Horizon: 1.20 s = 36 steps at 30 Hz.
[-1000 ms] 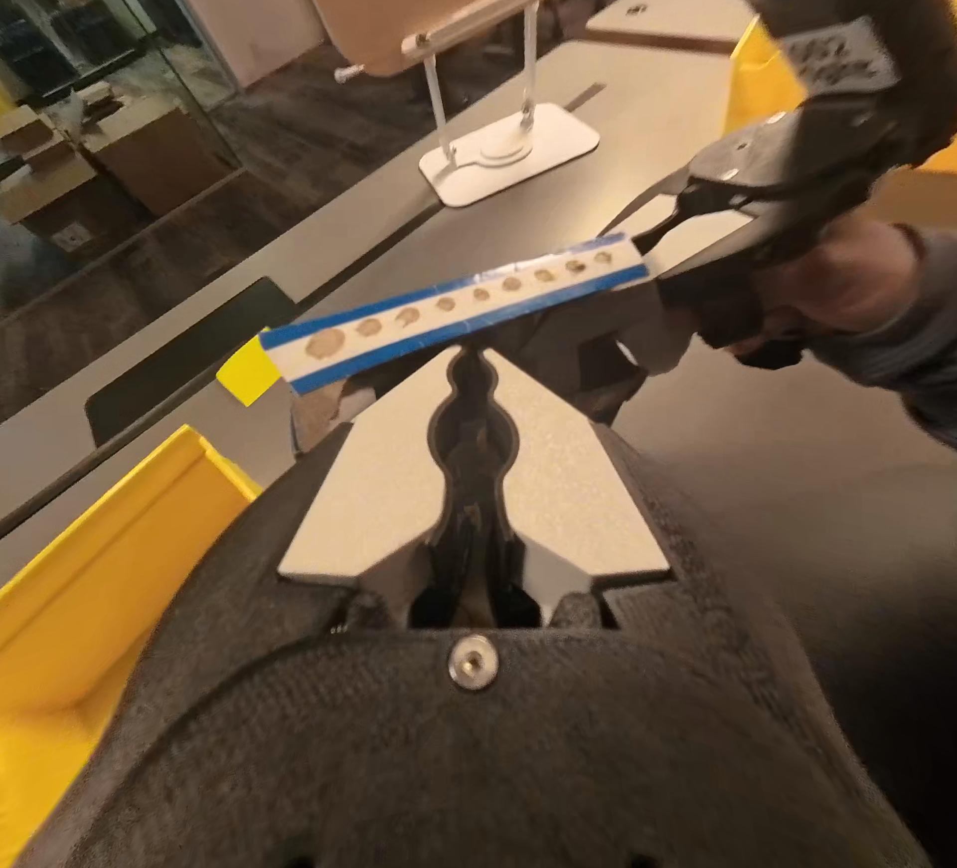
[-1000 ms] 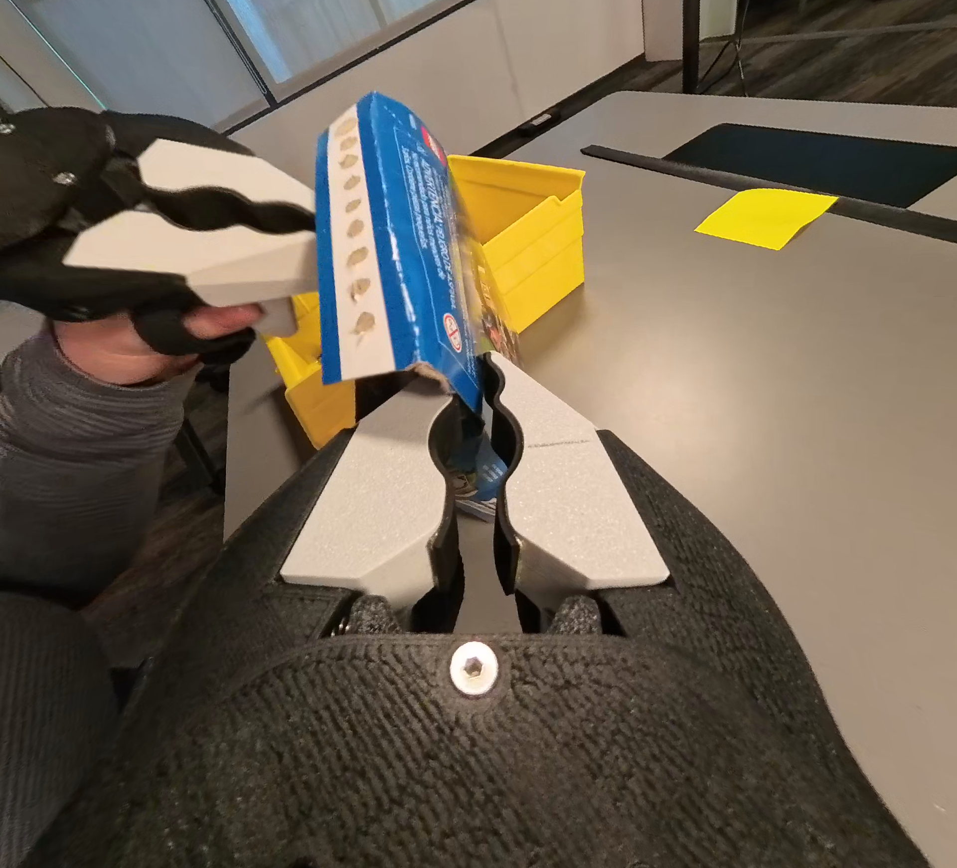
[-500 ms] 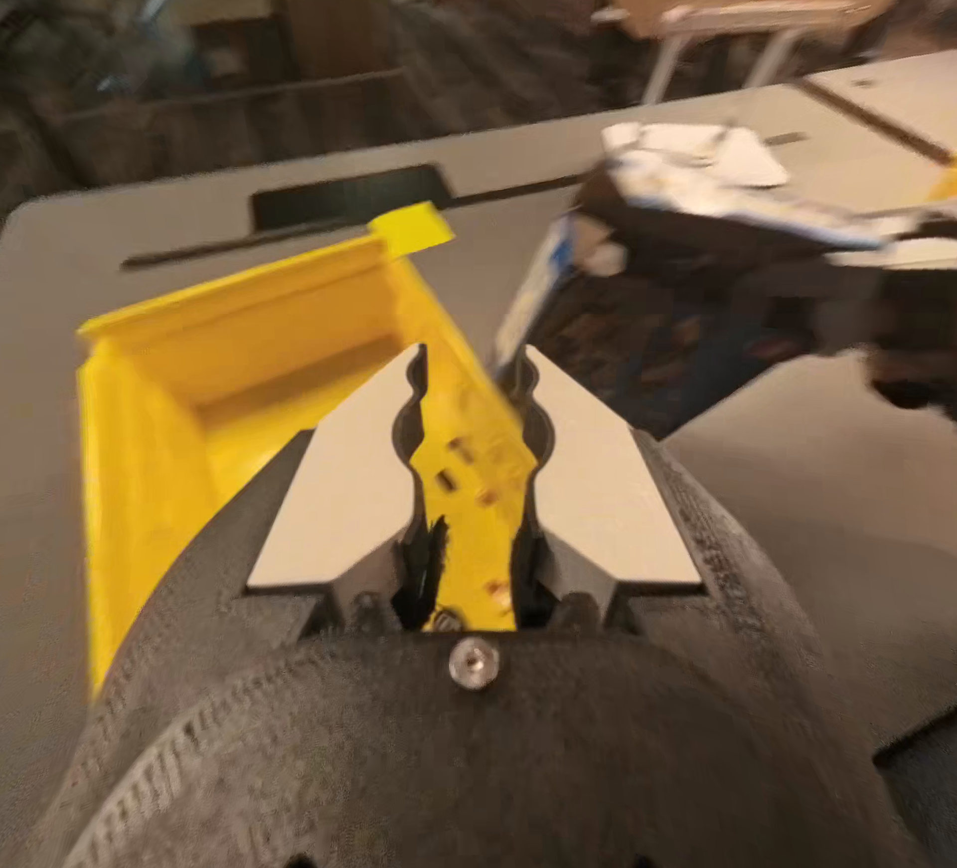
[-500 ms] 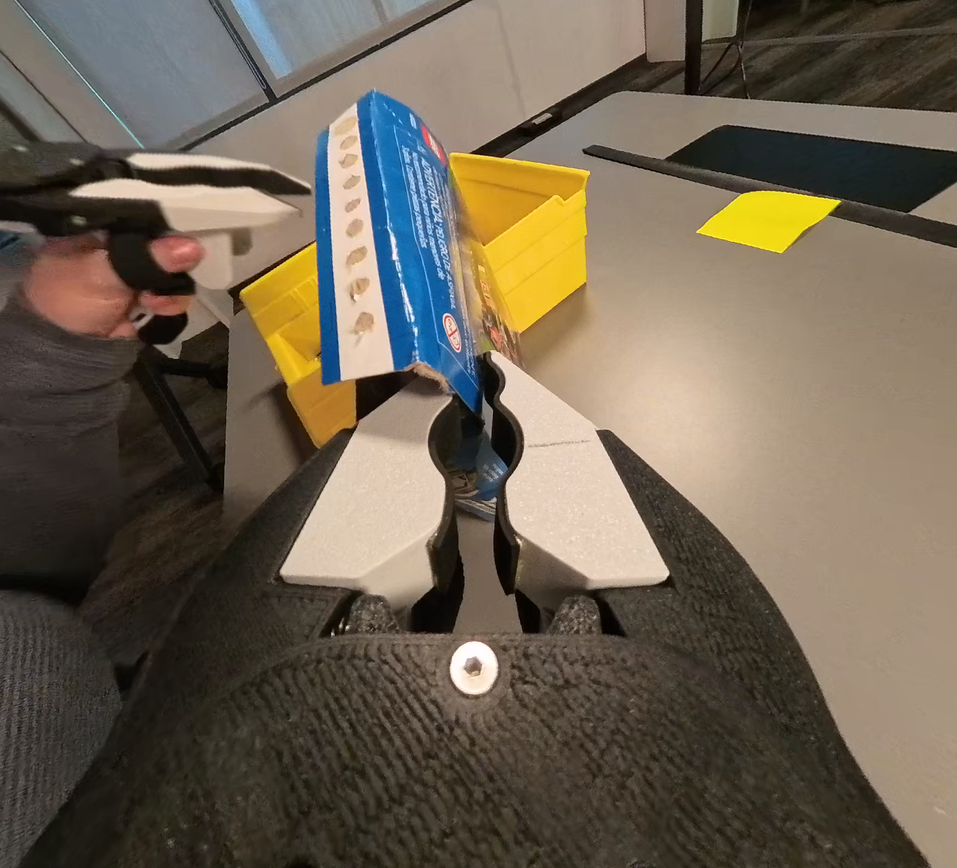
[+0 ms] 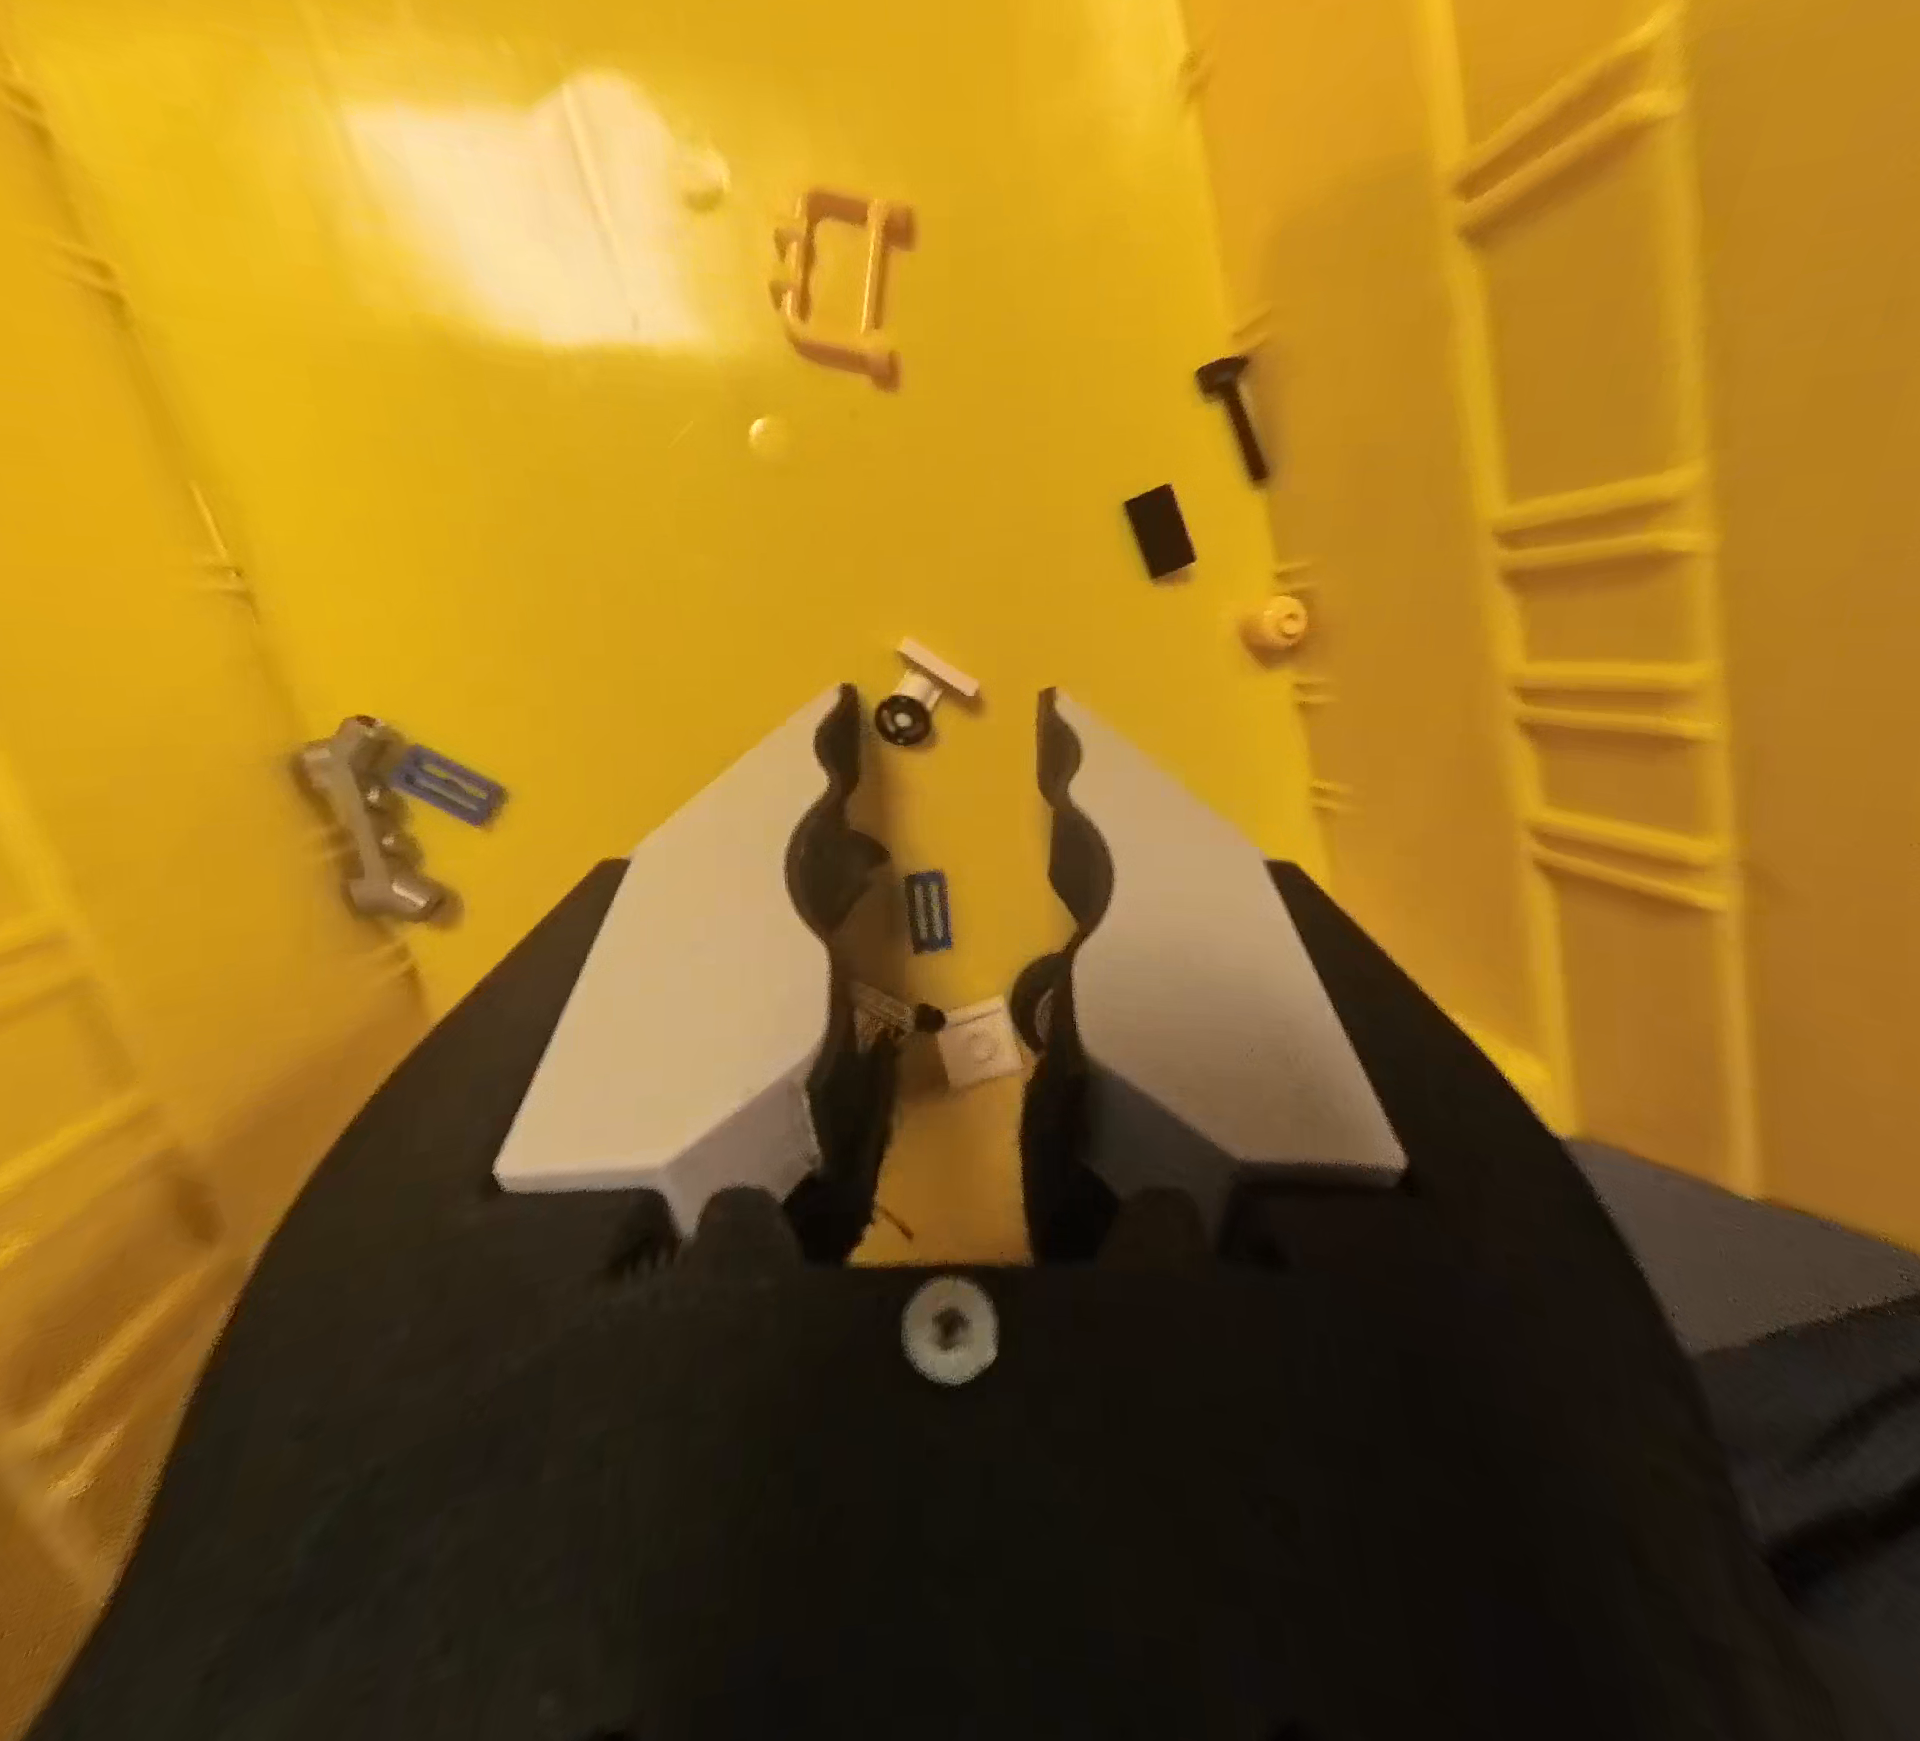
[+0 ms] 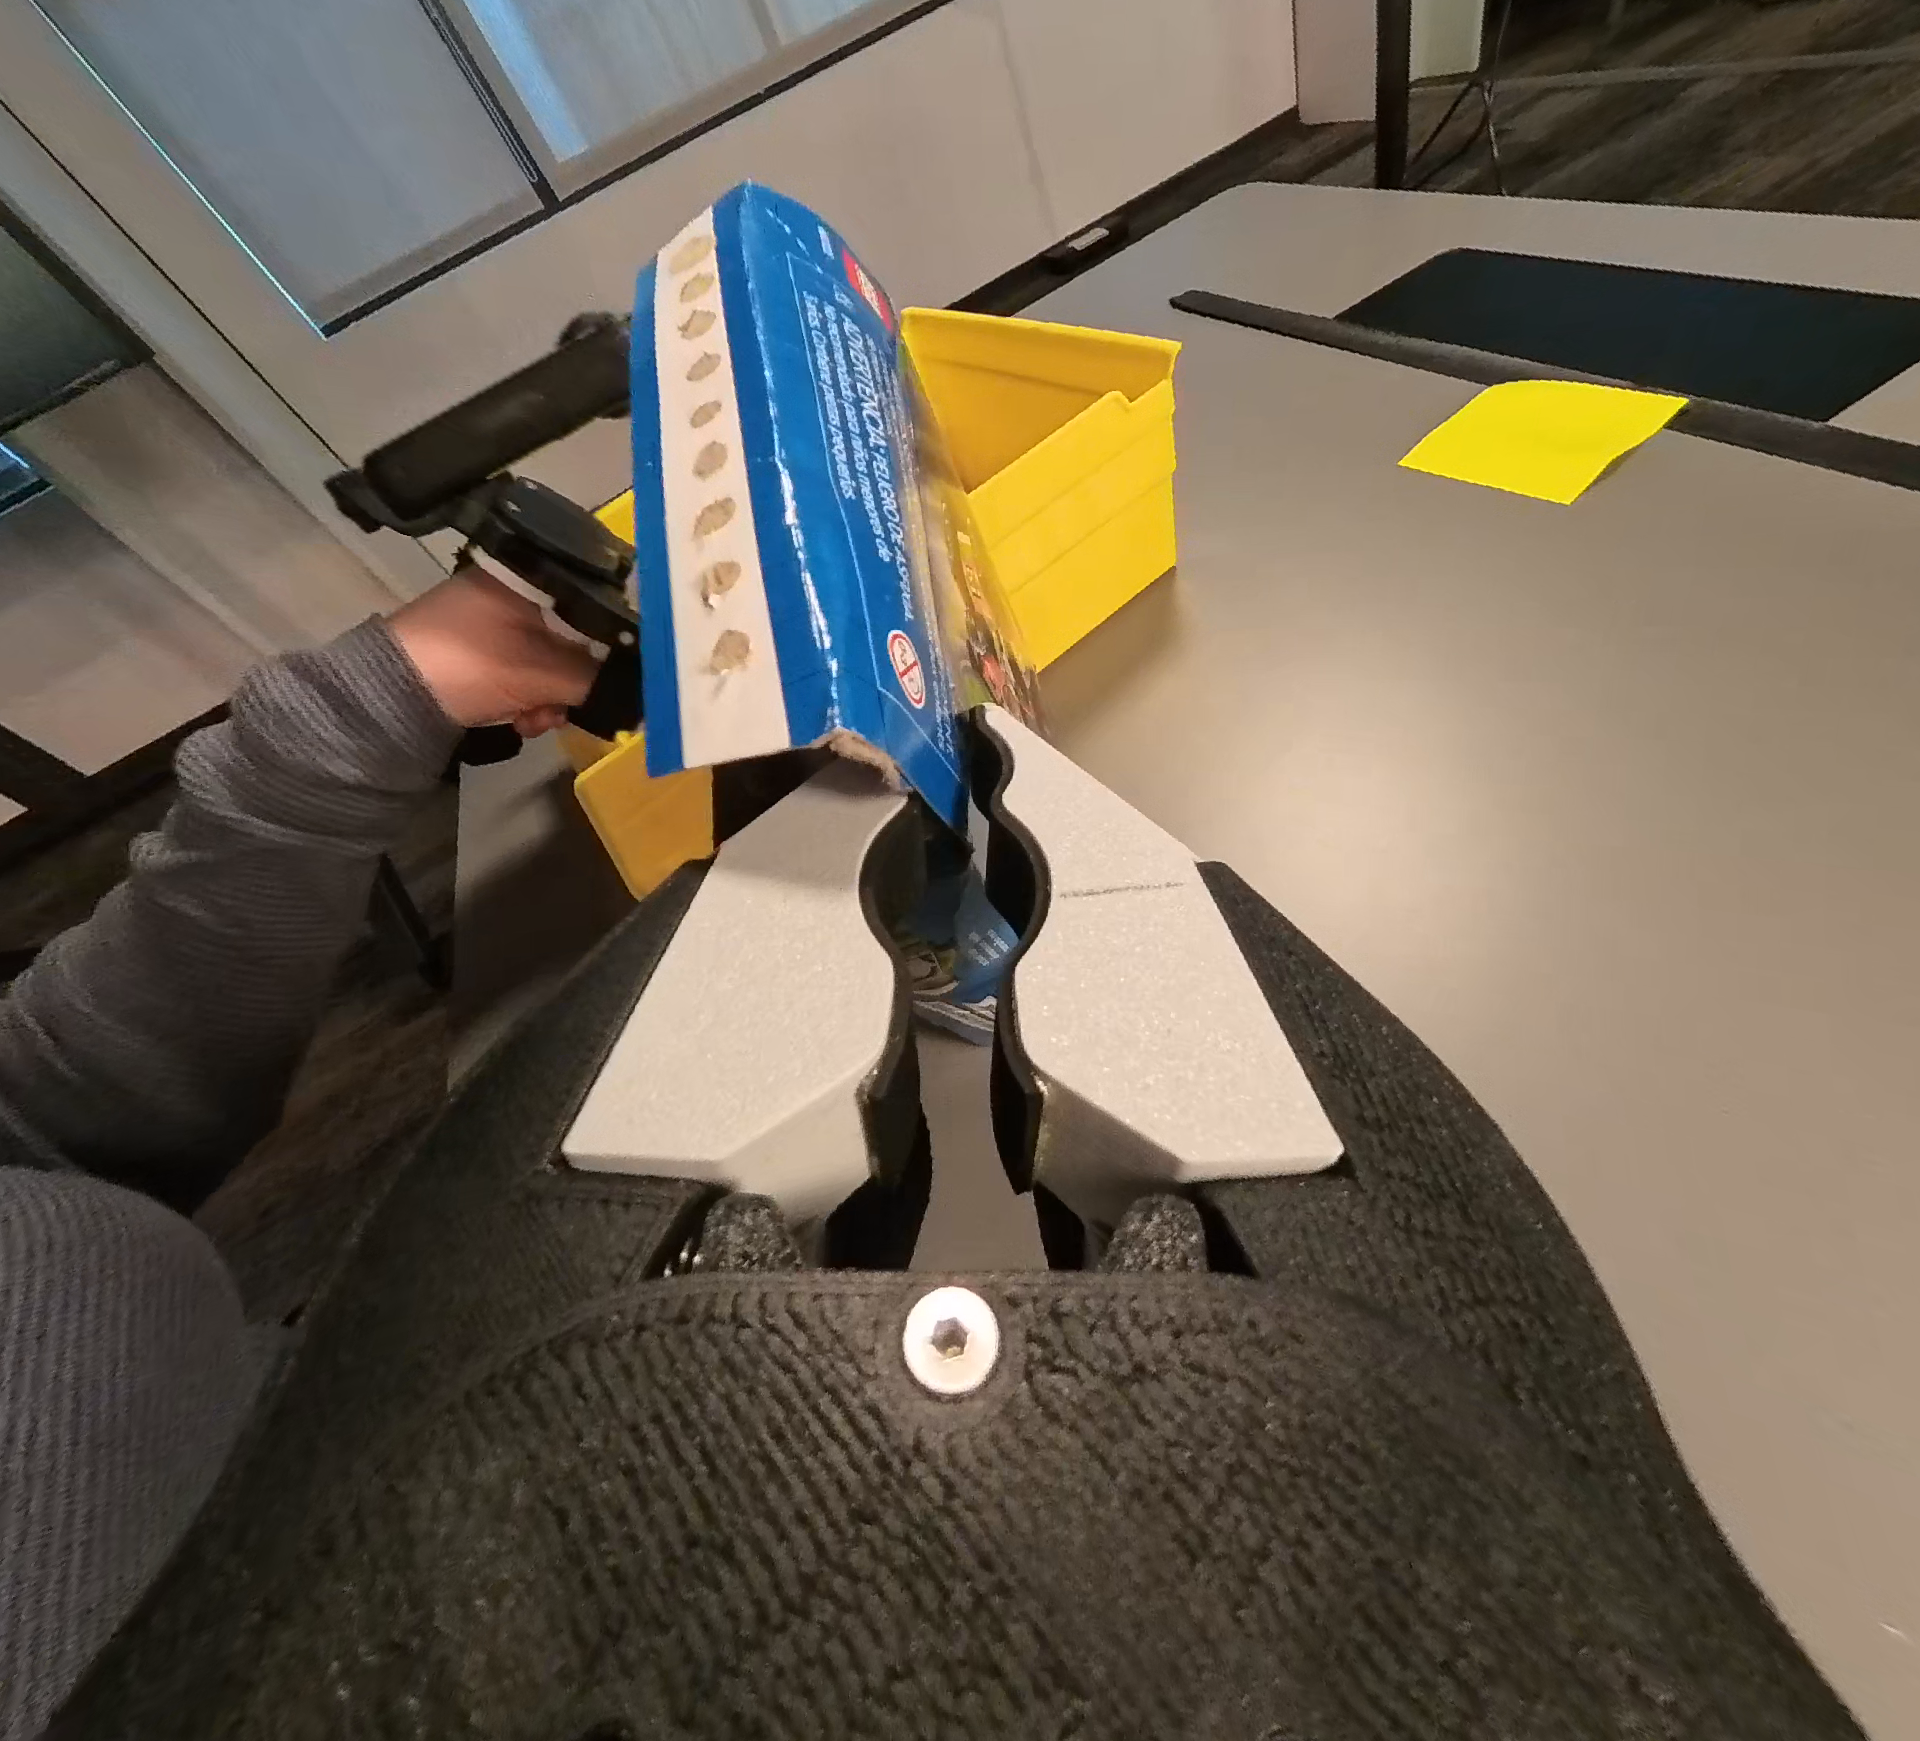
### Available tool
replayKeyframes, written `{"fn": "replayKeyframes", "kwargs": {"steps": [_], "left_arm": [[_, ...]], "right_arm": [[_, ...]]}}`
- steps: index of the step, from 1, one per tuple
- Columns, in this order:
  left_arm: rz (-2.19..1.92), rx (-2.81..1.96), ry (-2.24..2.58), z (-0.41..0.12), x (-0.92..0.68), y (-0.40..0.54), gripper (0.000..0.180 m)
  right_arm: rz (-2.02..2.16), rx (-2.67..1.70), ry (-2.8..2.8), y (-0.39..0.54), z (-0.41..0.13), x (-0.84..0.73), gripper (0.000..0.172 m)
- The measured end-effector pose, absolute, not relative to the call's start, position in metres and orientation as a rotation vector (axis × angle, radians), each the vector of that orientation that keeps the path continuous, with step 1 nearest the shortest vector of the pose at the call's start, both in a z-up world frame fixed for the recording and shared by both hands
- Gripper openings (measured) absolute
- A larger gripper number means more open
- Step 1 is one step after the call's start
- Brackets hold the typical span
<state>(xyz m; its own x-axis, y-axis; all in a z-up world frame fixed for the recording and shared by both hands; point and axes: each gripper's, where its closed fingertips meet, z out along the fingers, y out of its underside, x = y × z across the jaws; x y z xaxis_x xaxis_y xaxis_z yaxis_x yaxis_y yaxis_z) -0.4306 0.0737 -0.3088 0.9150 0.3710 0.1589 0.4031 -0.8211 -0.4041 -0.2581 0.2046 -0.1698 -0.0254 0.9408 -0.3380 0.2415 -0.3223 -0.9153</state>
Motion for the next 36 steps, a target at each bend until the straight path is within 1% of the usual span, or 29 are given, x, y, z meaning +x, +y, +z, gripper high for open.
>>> {"fn": "replayKeyframes", "kwargs": {"steps": [3, 4, 5, 7, 9, 11, 13, 16, 18, 20, 22, 31, 32, 33, 34, 36], "left_arm": [[-0.077, -2.639, -0.554, -0.309, -0.434, 0.073, 0.028], [-0.078, -2.643, -0.546, -0.31, -0.435, 0.073, 0.02], [-0.088, -2.65, -0.531, -0.311, -0.434, 0.072, 0.009], [-0.095, -2.652, -0.484, -0.311, -0.431, 0.072, 0.008], [-0.011, -2.607, -0.394, -0.302, -0.434, 0.074, 0.008], [0.082, -2.435, -0.328, -0.267, -0.434, 0.083, 0.008], [0.104, -2.199, -0.206, -0.21, -0.418, 0.098, 0.008], [-0.075, -1.942, 0.081, -0.137, -0.35, 0.112, 0.008], [-0.14, -1.849, 0.22, -0.112, -0.311, 0.12, 0.008], [-0.14, -1.835, 0.324, -0.107, -0.284, 0.13, 0.008], [-0.109, -1.867, 0.381, -0.114, -0.271, 0.144, 0.009], [0.188, -2.024, 0.42, -0.141, -0.281, 0.187, 0.009], [0.17, -2.038, 0.402, -0.143, -0.281, 0.188, 0.015], [0.146, -2.045, 0.378, -0.143, -0.28, 0.189, 0.034], [0.124, -2.039, 0.357, -0.141, -0.28, 0.188, 0.043], [0.078, -2.006, 0.314, -0.135, -0.283, 0.184, 0.051]], "right_arm": [[1.392, -1.609, -1.259, 0.204, -0.17, -0.258, 0.002], [1.392, -1.609, -1.26, 0.203, -0.17, -0.258, 0.002], [1.392, -1.608, -1.26, 0.203, -0.17, -0.258, 0.002], [1.39, -1.608, -1.26, 0.203, -0.169, -0.258, 0.002], [1.391, -1.609, -1.259, 0.203, -0.169, -0.258, 0.002], [1.39, -1.609, -1.255, 0.204, -0.169, -0.258, 0.002], [1.392, -1.61, -1.249, 0.204, -0.169, -0.259, 0.002], [1.403, -1.608, -1.237, 0.204, -0.169, -0.26, 0.002], [1.422, -1.604, -1.229, 0.203, -0.168, -0.261, 0.002], [1.462, -1.604, -1.219, 0.202, -0.168, -0.263, 0.002], [1.507, -1.609, -1.207, 0.201, -0.168, -0.263, 0.003], [1.529, -1.611, -1.201, 0.2, -0.167, -0.262, 0.003], [1.531, -1.611, -1.2, 0.201, -0.167, -0.262, 0.002], [1.532, -1.611, -1.2, 0.2, -0.167, -0.262, 0.002], [1.532, -1.611, -1.2, 0.2, -0.167, -0.262, 0.002], [1.53, -1.611, -1.201, 0.201, -0.167, -0.262, 0.002]]}}
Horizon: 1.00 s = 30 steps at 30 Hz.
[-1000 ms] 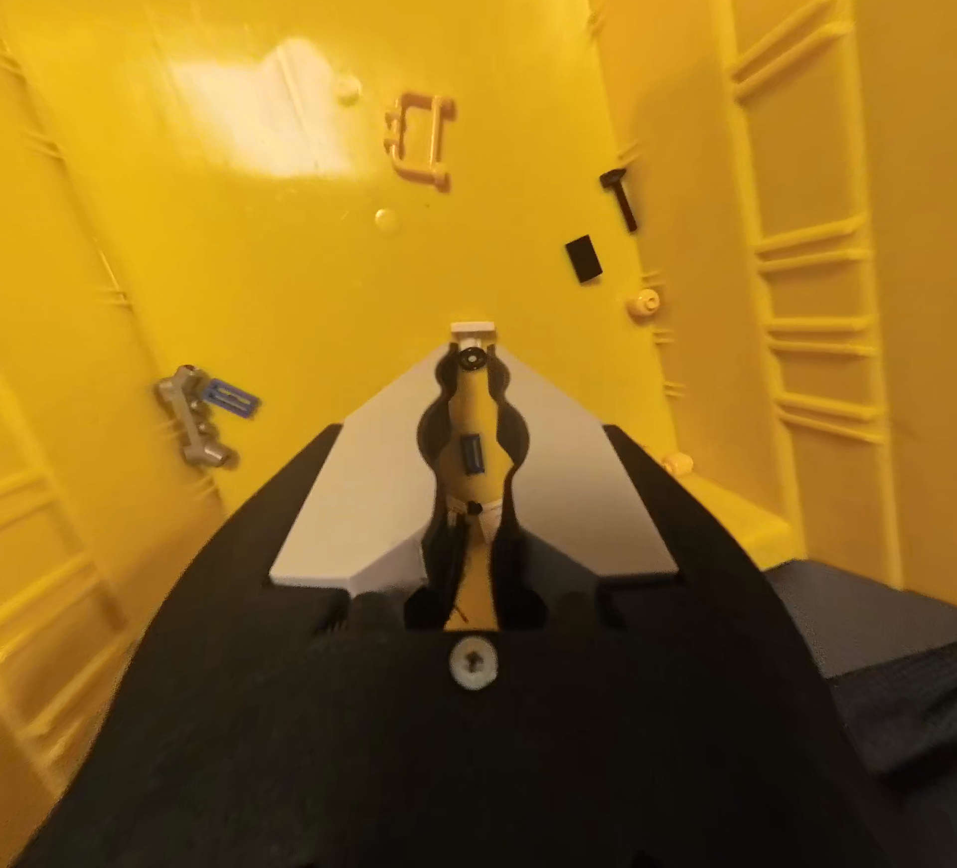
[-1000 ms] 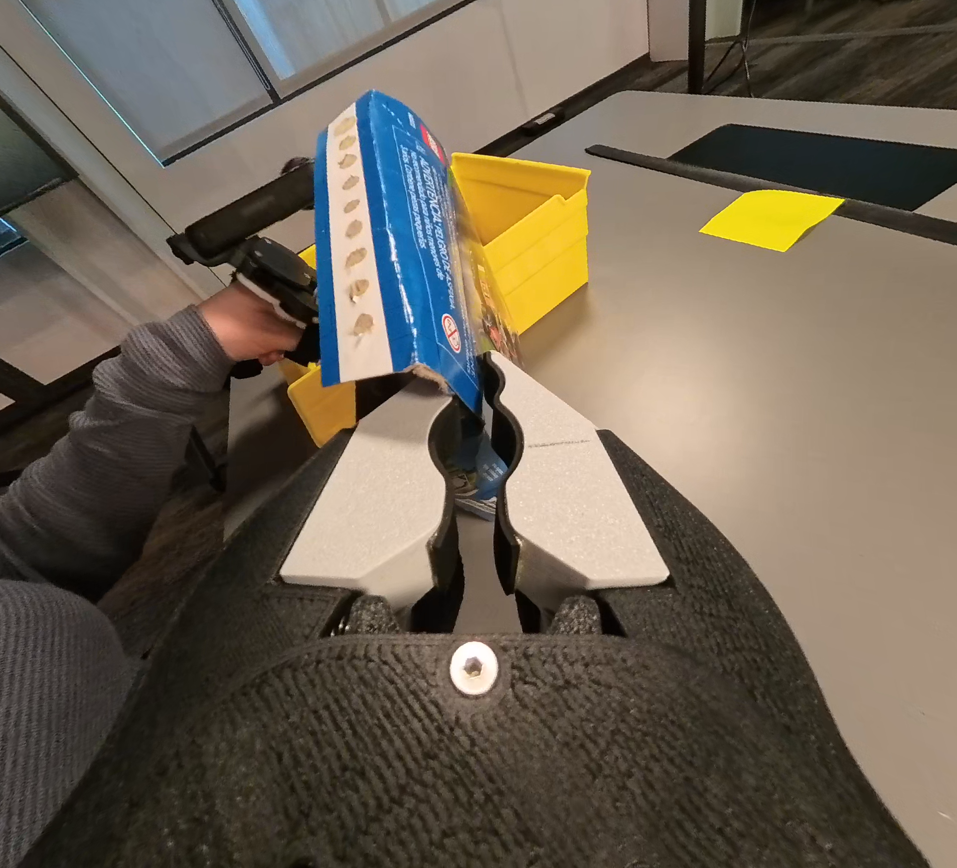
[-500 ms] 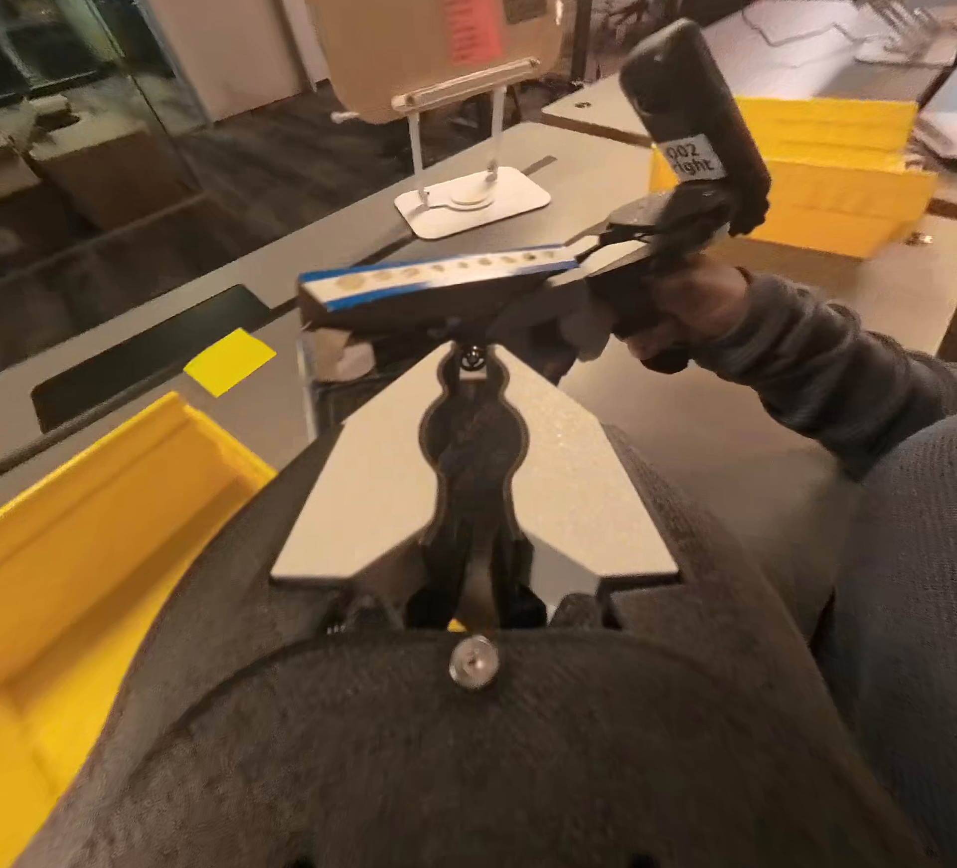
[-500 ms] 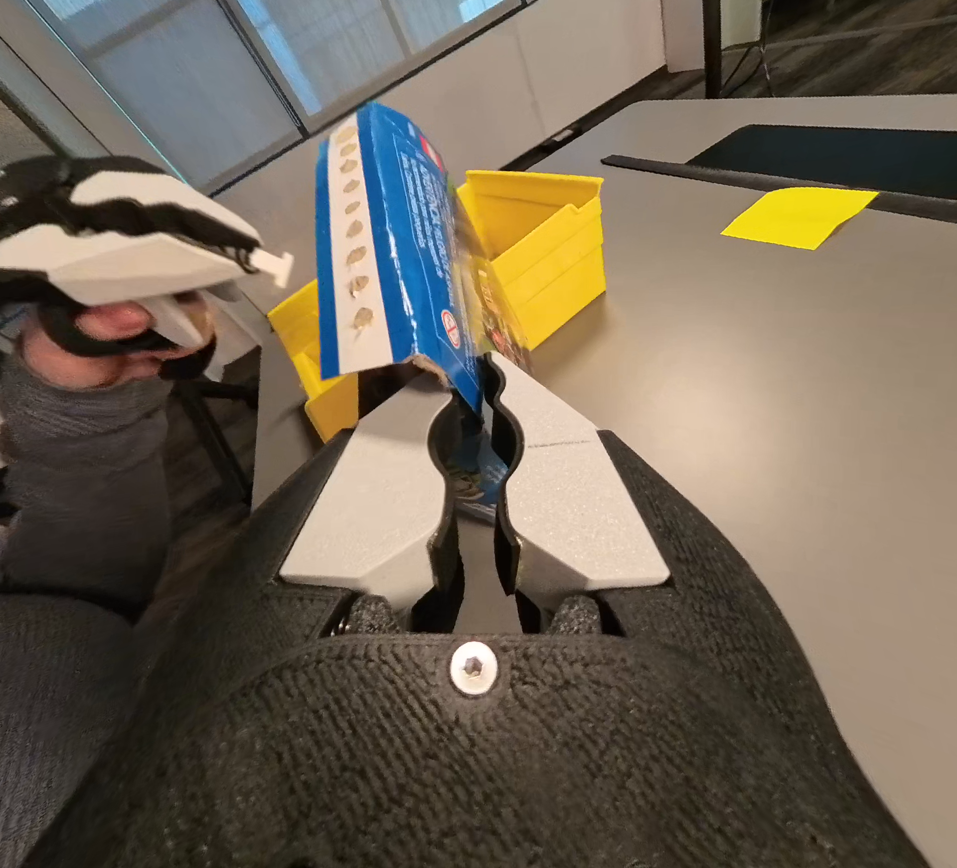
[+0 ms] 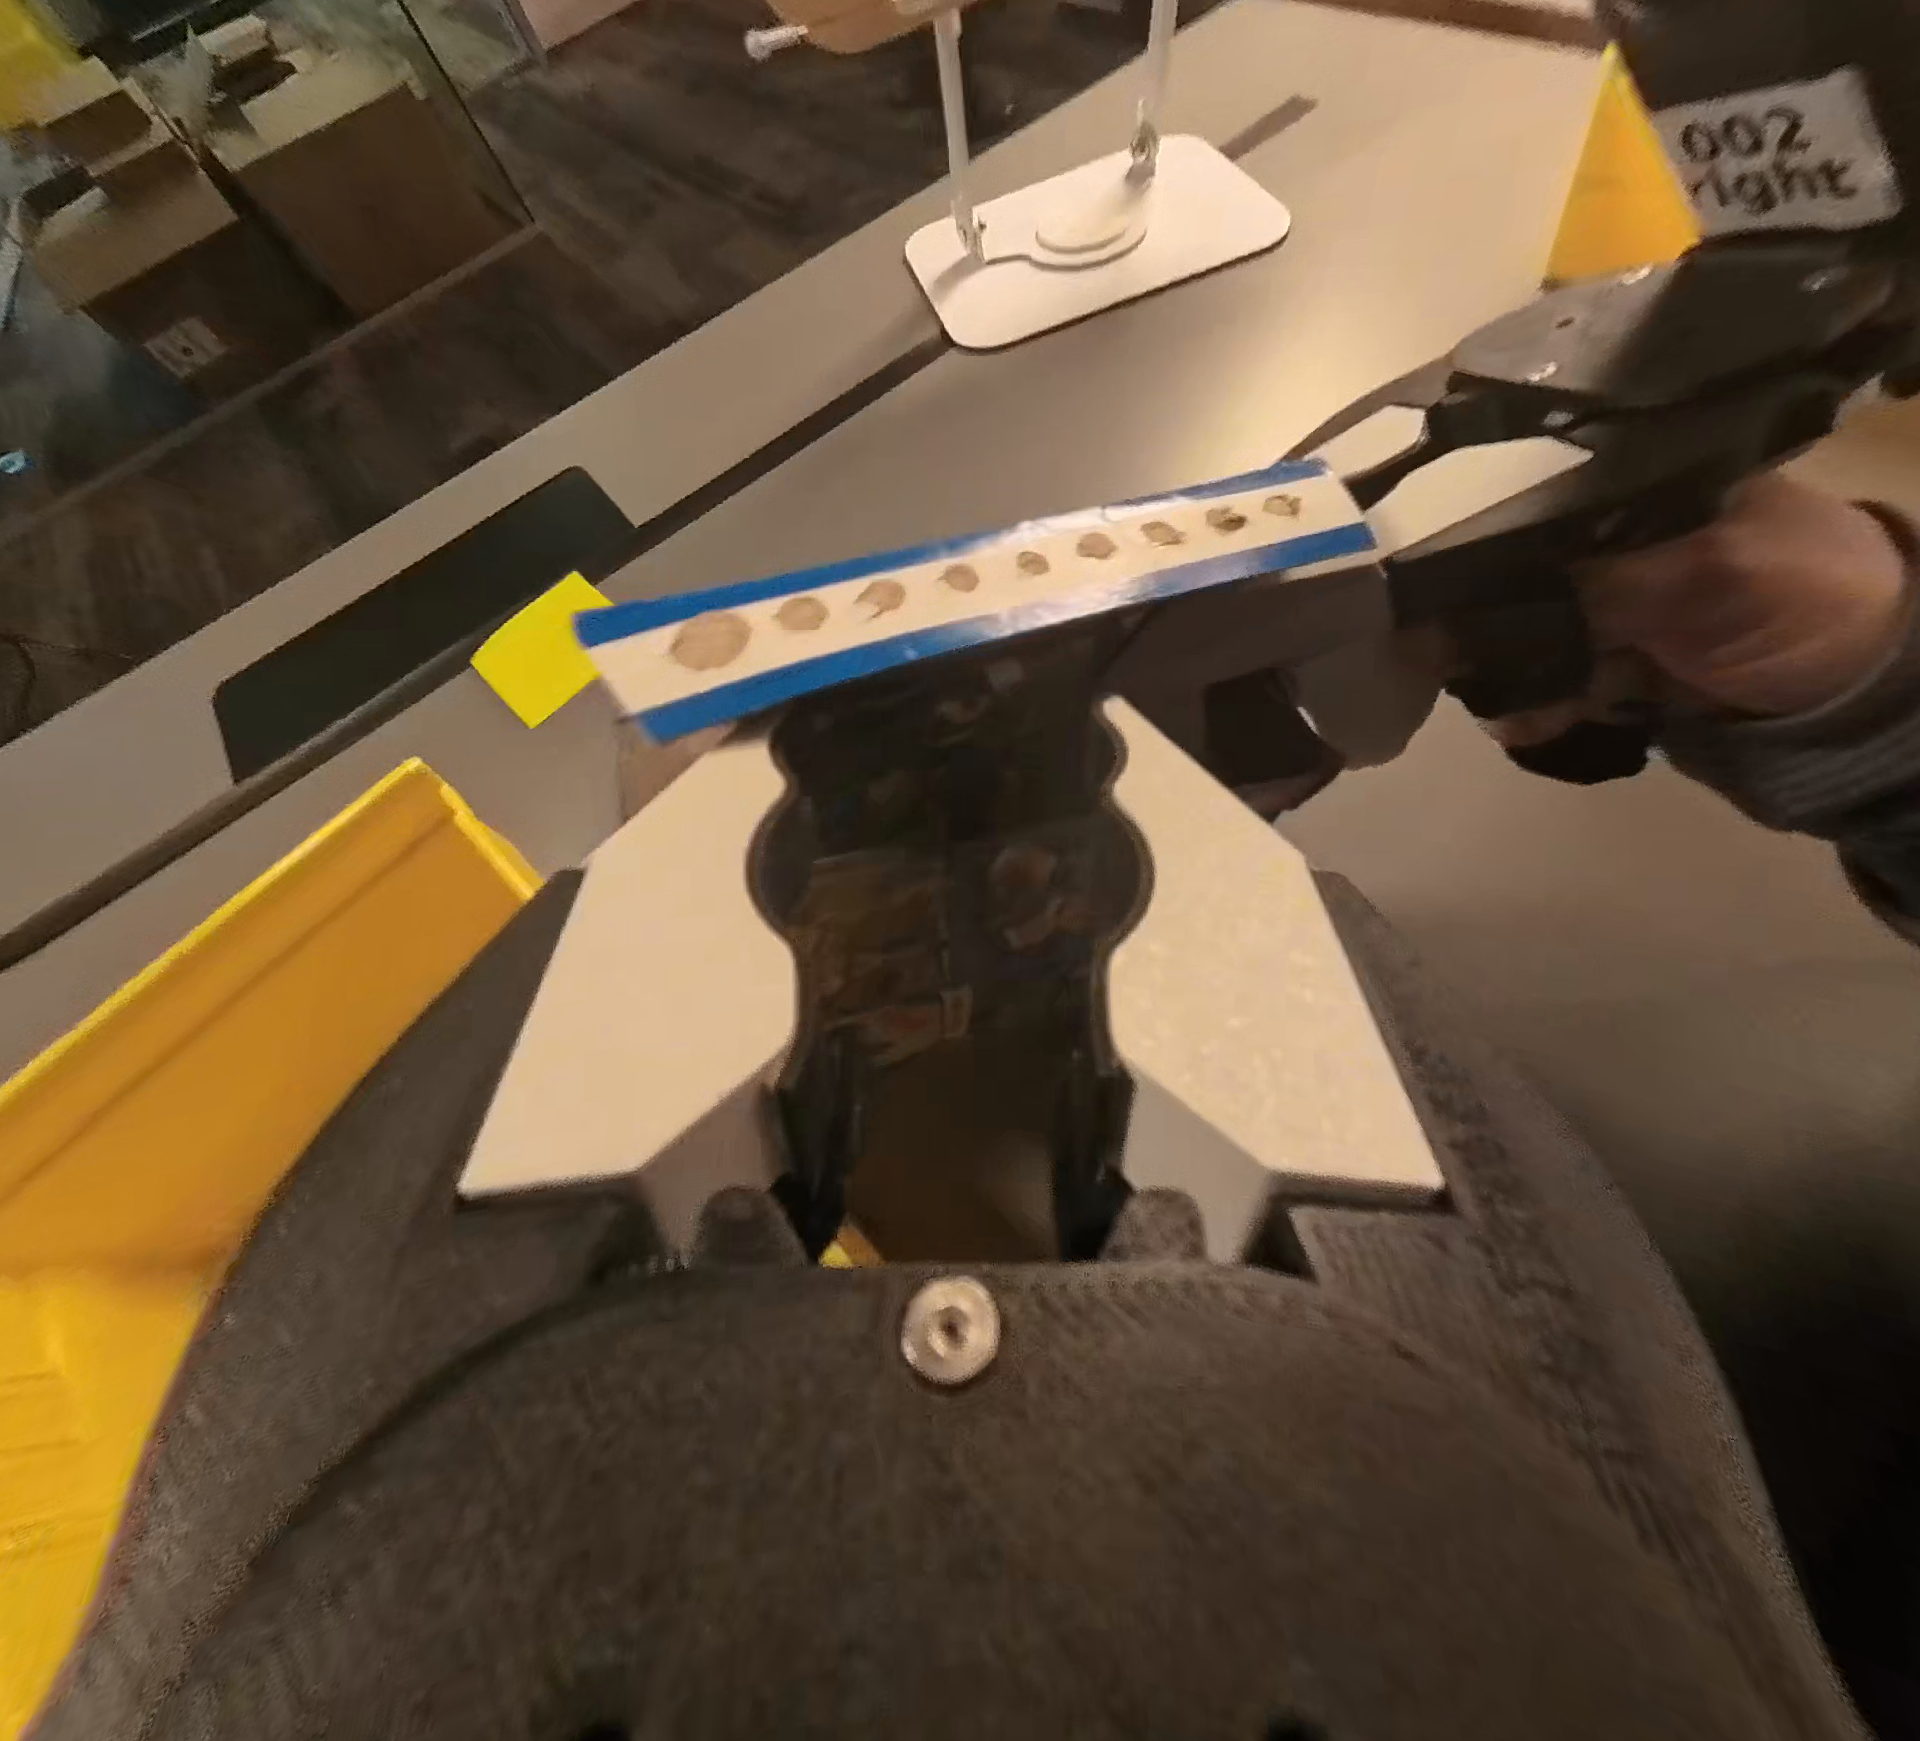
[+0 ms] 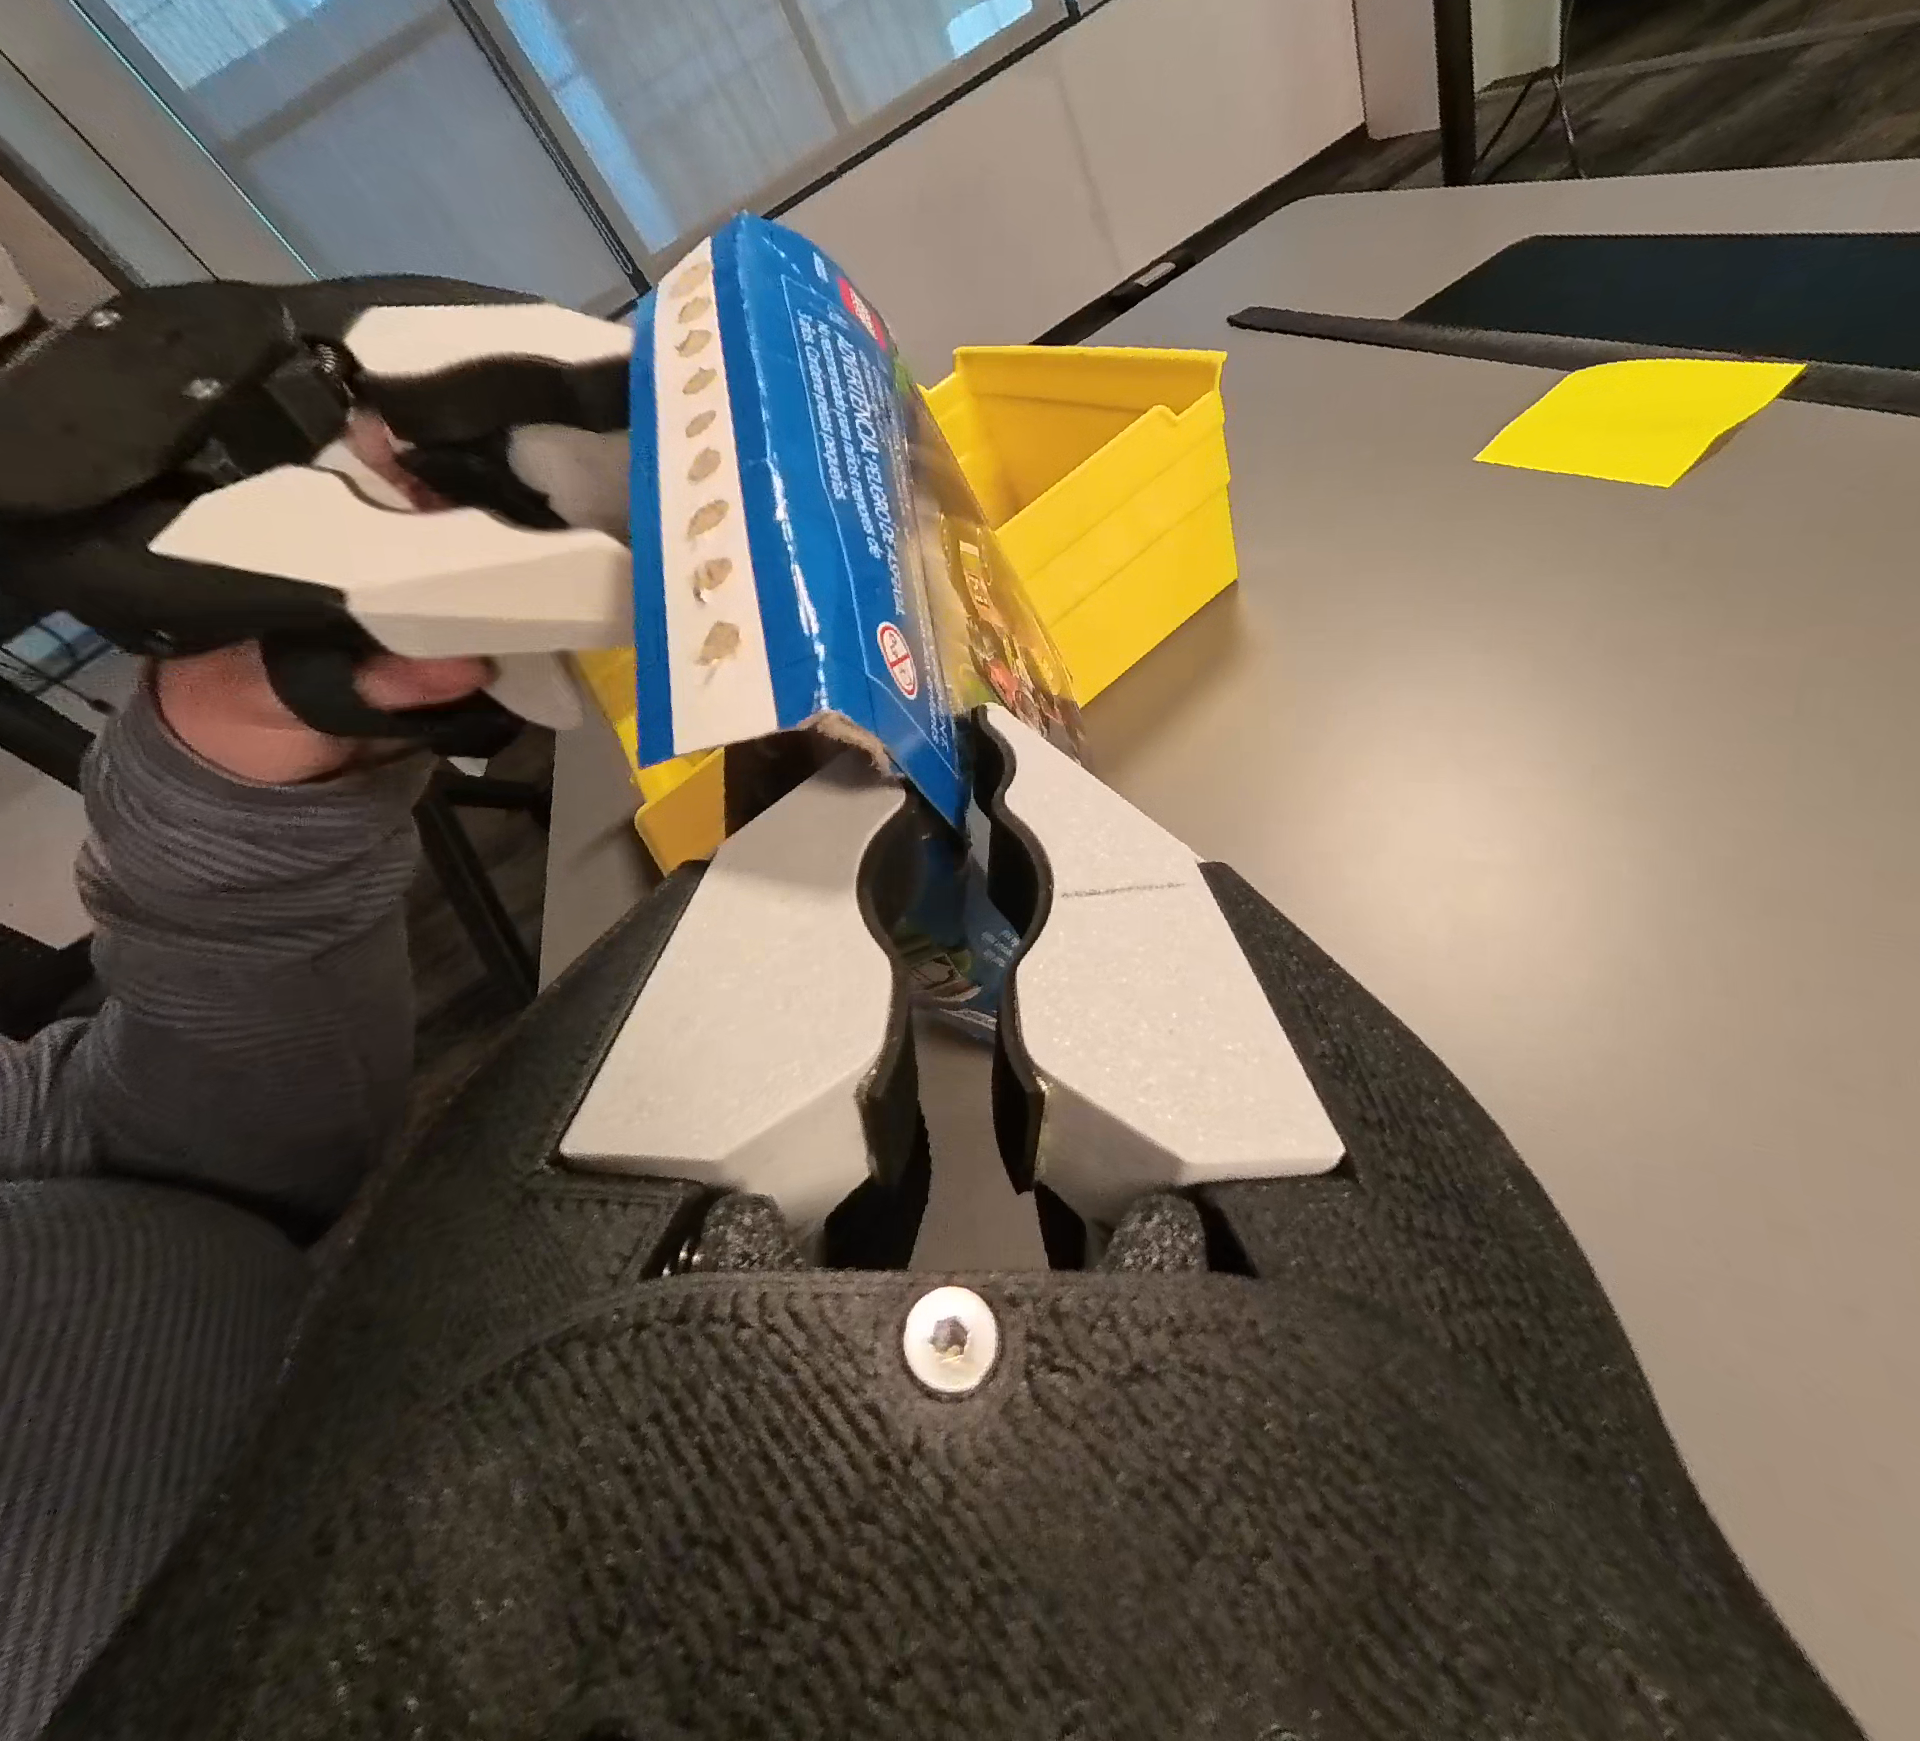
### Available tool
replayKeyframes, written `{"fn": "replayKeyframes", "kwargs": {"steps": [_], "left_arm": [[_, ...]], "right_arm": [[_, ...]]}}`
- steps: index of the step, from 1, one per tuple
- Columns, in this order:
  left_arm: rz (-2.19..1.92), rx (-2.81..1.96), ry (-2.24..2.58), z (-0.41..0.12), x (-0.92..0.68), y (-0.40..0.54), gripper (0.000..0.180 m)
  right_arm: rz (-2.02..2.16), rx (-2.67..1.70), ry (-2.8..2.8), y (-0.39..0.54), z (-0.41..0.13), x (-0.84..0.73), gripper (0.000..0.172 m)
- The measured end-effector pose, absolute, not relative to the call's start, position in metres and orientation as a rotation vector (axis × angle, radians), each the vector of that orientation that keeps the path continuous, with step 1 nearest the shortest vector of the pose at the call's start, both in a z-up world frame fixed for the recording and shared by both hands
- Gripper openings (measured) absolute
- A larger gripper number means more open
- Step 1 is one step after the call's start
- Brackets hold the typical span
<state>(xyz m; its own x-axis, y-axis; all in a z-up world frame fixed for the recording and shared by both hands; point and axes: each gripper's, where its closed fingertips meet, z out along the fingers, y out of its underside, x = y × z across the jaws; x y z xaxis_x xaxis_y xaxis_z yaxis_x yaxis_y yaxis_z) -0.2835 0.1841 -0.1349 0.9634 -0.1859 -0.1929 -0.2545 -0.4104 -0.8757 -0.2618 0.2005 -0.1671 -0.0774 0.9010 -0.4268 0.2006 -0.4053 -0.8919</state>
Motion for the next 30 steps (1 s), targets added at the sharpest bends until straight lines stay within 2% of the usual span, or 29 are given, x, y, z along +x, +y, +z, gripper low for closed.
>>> {"fn": "replayKeyframes", "kwargs": {"steps": [7, 11, 15, 17, 21, 26, 27, 29, 30], "left_arm": [[-0.129, -1.922, -0.006, -0.109, -0.331, 0.132, 0.044], [-0.037, -2.199, -0.356, -0.174, -0.397, 0.091, 0.041], [-0.411, -2.471, -0.504, -0.244, -0.377, 0.074, 0.042], [-0.465, -2.605, -0.494, -0.268, -0.367, 0.07, 0.054], [-0.473, -2.834, -0.481, -0.294, -0.361, 0.058, 0.056], [-0.374, -3.073, -0.448, -0.308, -0.363, 0.044, 0.048], [-0.328, -3.107, -0.435, -0.31, -0.365, 0.043, 0.04], [-0.269, -3.135, -0.41, -0.312, -0.366, 0.044, 0.035], [-0.26, -3.133, -0.39, -0.312, -0.365, 0.046, 0.024]], "right_arm": [[1.515, -1.609, -1.209, 0.2, -0.167, -0.262, 0.003], [1.51, -1.61, -1.214, 0.2, -0.167, -0.263, 0.003], [1.511, -1.611, -1.214, 0.2, -0.167, -0.263, 0.003], [1.513, -1.612, -1.212, 0.201, -0.167, -0.263, 0.003], [1.514, -1.615, -1.212, 0.202, -0.167, -0.262, 0.003], [1.519, -1.614, -1.214, 0.201, -0.168, -0.262, 0.003], [1.519, -1.615, -1.214, 0.201, -0.168, -0.262, 0.003], [1.517, -1.615, -1.216, 0.202, -0.168, -0.261, 0.003], [1.517, -1.615, -1.217, 0.202, -0.168, -0.261, 0.003]]}}
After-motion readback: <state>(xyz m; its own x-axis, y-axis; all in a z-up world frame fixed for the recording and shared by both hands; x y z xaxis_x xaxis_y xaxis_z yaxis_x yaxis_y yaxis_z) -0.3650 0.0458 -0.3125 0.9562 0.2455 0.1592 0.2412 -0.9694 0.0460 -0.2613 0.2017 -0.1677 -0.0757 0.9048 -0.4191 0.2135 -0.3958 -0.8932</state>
